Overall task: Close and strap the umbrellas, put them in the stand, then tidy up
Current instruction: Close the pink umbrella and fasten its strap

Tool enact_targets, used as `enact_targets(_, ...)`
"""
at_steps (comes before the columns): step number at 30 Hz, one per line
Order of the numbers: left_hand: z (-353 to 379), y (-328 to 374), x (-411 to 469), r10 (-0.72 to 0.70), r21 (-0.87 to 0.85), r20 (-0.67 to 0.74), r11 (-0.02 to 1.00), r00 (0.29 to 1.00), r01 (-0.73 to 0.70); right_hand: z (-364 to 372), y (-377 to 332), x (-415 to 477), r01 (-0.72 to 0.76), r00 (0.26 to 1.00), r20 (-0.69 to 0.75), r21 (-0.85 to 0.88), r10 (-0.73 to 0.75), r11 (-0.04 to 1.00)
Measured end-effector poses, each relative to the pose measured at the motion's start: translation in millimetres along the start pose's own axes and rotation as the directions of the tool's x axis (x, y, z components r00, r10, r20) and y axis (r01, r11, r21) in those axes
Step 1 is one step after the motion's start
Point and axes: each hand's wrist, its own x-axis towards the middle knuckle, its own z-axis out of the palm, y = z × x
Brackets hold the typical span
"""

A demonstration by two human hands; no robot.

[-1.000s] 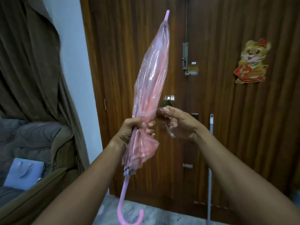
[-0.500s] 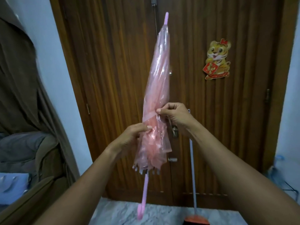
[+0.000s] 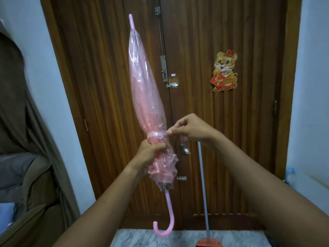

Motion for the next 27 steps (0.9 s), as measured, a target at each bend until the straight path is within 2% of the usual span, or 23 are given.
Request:
enact_targets(3,-4.5,7.2,1.5,-0.005,-0.125,0.177,0.992,0.984,0.027,-2.3,3.5,-2.6,-0.025,1.000,0.014,0.056,0.024,0.998)
enact_targets(10,-2.9,21.9,-4.4,-0.026,-0.114,0.400,0.990,0.916,0.078,-2.9,7.8,1.4,-0.091,0.989,0.133,0.173,0.068,0.981)
enact_targets(12,-3.7,24.0,-3.4,-0.024,-0.105,0.395,0.992,0.918,0.071,-3.7,7.6,2.4,-0.075,0.992,0.117,0.179,0.054,0.981)
enact_targets(17,-2.3,10.2,8.2,0.047,0.044,0.216,0.997,0.975,-0.058,1.1,5.6,10.4,-0.056,0.991,0.134,0.177,0.032,0.983)
enact_targets(20,8.6,4.1,6.9,0.118,0.093,0.259,0.985,0.959,-0.146,11.8,11.2,18.7,-0.018,0.999,0.032,0.126,0.014,0.992)
enact_targets(22,5.7,6.1,5.6,0.119,0.206,0.347,0.958,0.930,-0.199,12.4,19.2,23.2,-0.001,1.000,-0.024,0.141,0.004,0.990)
enact_targets(24,-5.9,12.1,3.1,0.029,0.411,0.400,0.888,0.916,-0.207,7.4,24.5,24.4,-0.020,1.000,-0.016,0.148,0.022,0.989)
enact_targets(25,-12.5,16.5,-1.0,0.003,0.549,0.372,0.806,0.928,-0.223,5.0,25.6,24.6,-0.033,0.999,-0.005,0.122,0.034,0.992)
enact_targets(26,-19.1,20.4,-4.6,0.076,0.704,0.308,0.652,0.948,-0.282,2.9,25.2,24.5,-0.047,0.999,0.001,0.070,0.047,0.996)
enact_targets(27,-25.5,22.3,-7.0,0.277,0.846,0.258,0.398,0.926,-0.355,1.4,24.2,25.0,-0.056,0.998,0.008,0.001,0.056,0.998)
